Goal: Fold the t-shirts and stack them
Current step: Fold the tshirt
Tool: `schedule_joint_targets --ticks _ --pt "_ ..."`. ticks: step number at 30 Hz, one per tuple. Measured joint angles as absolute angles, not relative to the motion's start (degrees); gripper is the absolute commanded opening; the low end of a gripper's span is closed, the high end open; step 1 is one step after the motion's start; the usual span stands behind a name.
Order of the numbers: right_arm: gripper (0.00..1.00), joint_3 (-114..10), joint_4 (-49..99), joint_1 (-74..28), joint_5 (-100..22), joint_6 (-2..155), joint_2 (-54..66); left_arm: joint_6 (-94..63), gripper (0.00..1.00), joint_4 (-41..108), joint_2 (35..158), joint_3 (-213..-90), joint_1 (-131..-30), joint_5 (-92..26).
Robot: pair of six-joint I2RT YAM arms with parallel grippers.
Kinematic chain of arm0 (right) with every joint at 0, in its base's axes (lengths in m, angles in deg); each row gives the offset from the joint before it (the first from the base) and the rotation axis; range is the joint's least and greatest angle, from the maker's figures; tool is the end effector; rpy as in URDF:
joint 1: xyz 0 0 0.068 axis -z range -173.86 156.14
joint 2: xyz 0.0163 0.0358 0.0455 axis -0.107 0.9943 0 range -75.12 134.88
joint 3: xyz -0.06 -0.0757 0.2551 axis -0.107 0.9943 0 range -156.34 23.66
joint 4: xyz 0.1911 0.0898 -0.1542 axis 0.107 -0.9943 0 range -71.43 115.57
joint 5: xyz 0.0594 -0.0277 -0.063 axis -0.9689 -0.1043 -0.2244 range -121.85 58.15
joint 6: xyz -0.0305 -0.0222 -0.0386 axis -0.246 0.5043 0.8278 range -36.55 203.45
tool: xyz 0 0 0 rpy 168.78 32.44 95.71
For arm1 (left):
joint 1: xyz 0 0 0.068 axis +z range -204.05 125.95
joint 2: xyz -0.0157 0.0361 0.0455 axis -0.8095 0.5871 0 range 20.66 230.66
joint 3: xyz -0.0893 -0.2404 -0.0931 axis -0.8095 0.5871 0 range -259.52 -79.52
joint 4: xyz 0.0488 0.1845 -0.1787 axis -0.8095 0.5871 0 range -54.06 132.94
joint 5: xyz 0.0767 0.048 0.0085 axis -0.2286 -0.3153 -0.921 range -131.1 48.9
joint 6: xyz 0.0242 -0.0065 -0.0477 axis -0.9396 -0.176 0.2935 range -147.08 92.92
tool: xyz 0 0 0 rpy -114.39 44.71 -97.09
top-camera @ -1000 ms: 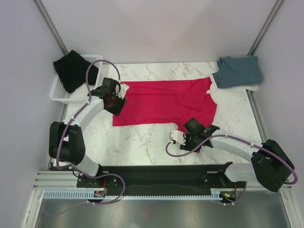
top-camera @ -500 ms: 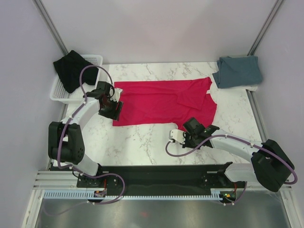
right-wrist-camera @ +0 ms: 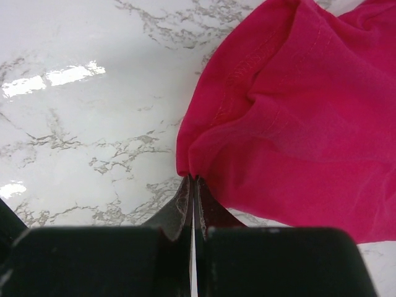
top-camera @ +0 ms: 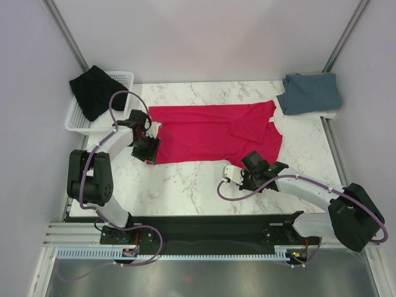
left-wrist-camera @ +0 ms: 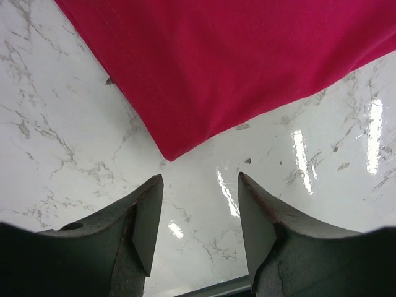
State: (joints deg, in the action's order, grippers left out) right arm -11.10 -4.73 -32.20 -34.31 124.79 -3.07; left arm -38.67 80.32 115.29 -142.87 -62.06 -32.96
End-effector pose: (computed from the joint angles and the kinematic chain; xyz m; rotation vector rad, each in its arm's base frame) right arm 0.1652 0.1325 0.1626 -1.7704 2.1034 0.0446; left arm 0.3052 -0.0481 0.1949 0.5159 2.8347 -0.1936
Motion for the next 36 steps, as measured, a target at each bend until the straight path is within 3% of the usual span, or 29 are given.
schedule_joint_targets --ticks 13,21,29,36 --pt "0.00 -11.1 -4.0 -30.7 -34.3 124.6 -3.7 -38.7 0.56 80.8 122.3 -145.6 -61.4 -33.4" --pt "0.00 -11.1 -3.7 -29.9 -34.3 124.6 -3.9 -38.6 0.37 80.9 125.3 -147.8 -61.4 -33.4" --pt "0.00 -11.1 -3.5 -28.9 -34.3 124.1 -4.1 -38.5 0.05 81.6 125.4 -147.9 -61.4 -33.4" --pt "0.00 -11.8 -3.7 -25.8 -32.7 123.7 -4.6 -38.6 0.02 82.7 125.4 -148.7 -61.4 -33.4"
